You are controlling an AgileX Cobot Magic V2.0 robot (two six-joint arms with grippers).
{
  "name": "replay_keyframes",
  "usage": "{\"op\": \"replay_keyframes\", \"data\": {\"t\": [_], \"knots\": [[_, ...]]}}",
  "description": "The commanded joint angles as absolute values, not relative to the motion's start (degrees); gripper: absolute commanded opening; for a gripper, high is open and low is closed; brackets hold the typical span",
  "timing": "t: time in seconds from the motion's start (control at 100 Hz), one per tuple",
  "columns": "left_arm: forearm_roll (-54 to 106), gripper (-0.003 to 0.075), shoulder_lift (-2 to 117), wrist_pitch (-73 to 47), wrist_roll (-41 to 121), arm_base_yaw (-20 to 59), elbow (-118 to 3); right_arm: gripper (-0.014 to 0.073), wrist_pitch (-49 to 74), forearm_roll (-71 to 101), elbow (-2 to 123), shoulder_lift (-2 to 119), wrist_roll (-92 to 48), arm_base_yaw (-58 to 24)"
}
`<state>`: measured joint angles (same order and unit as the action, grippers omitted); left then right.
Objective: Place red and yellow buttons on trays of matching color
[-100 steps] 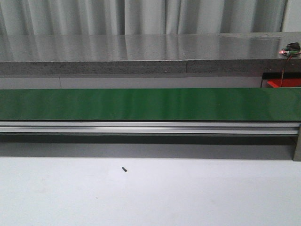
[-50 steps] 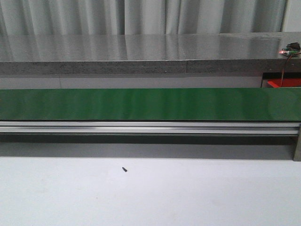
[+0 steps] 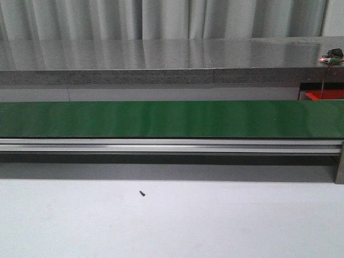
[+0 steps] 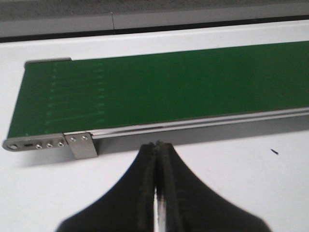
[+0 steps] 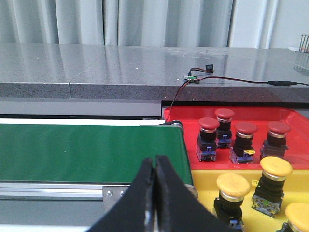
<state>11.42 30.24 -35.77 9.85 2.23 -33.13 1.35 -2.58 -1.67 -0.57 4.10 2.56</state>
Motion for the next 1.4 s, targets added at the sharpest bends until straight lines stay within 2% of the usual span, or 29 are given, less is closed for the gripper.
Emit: {"op": "replay_keyframes", "data": {"t": [0.0,0.15,0.31,0.44,0.69,1.05,1.39], "knots": [[9.6,-0.0020,29.5,-26.3,8.7,2.7,-33.9,-0.0067,-3.3,-3.2,-0.6,-1.7,3.7,2.9],[4.4,-0.0020,26.9,-13.5,3.5,2.7,-29.9,-0.0067,-3.3,-3.2,-0.6,-1.7,3.7,2.9],[-3.0,-0.0020,24.0,-14.0,-5.9,2.7,-26.5,-0.0067,-3.3,-3.2,-0.6,-1.7,3.7,2.9],[-3.7,-0.0020,20.3,-12.9,-7.0,2.4,-22.3,-0.0067,-3.3,-3.2,-0.6,-1.7,3.7,2.9],[-4.1,-0.0020,13.2,4.1,-7.0,1.0,-9.6,-0.0067,-3.3,-3.2,-0.6,-1.7,3.7,2.9],[-2.2,-0.0020,-2.4,4.5,-7.0,1.0,2.3,-0.0067,-3.3,-3.2,-0.6,-1.7,3.7,2.9],[-4.8,-0.0020,-2.3,0.6,-6.9,0.8,2.7,-0.0067,-3.3,-3.2,-0.6,-1.5,3.7,2.9]]}}
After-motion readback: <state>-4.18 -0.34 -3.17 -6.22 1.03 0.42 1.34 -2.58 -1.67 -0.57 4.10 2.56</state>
